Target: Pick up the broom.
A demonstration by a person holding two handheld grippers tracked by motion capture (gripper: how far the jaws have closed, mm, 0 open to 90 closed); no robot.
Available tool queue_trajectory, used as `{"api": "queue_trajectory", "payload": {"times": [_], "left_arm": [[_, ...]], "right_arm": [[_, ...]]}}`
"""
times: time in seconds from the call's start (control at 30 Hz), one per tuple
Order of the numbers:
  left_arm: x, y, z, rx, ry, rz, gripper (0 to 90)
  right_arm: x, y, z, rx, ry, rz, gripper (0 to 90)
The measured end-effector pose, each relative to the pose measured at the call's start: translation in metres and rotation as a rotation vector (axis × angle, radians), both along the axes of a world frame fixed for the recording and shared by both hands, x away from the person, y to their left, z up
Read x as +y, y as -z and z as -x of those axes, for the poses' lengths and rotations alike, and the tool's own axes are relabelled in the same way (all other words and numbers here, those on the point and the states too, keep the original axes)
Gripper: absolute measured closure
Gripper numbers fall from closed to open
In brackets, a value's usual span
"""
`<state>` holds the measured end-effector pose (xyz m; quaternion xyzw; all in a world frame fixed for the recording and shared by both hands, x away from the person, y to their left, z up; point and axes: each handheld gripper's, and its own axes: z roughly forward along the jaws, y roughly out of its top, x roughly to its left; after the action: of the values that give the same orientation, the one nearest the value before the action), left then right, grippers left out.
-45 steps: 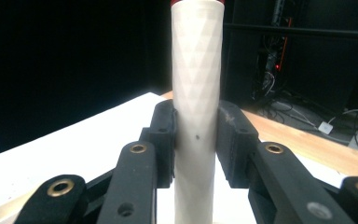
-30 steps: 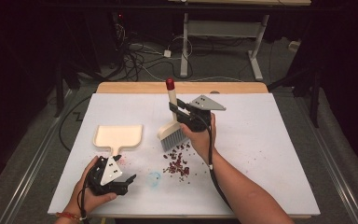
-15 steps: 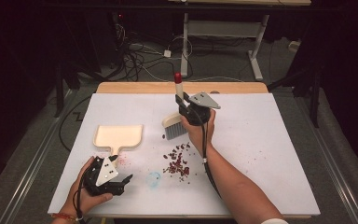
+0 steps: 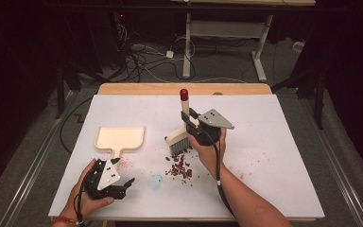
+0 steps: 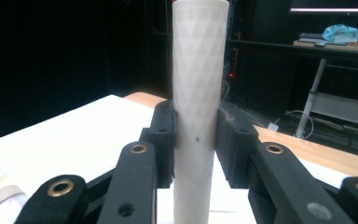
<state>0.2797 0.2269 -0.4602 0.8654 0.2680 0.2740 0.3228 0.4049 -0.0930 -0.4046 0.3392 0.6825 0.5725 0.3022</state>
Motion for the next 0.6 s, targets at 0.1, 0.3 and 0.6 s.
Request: {"api": "queue_trajectory", "payload": {"times": [0.1,0.3,0.6], "left_arm": [[-0.002,-0.001,0.000,-0.003,0.004,0.001,17.5],[-0.003,-0.002,-0.001,-0.016,0.005,0.015,17.5],[-0.003,0.000,-0.004,-0.009,0.007,0.010,17.5]], "right_arm": [[-0.002,-0.002,0.001,0.009,0.011,-0.005,70.1],[0.005,-0.014,-0.011,0.005,0.015,-0.024,70.1],[0.045,-0.026,-0.056,-0.023,0.009,-0.053,70.0]]}}
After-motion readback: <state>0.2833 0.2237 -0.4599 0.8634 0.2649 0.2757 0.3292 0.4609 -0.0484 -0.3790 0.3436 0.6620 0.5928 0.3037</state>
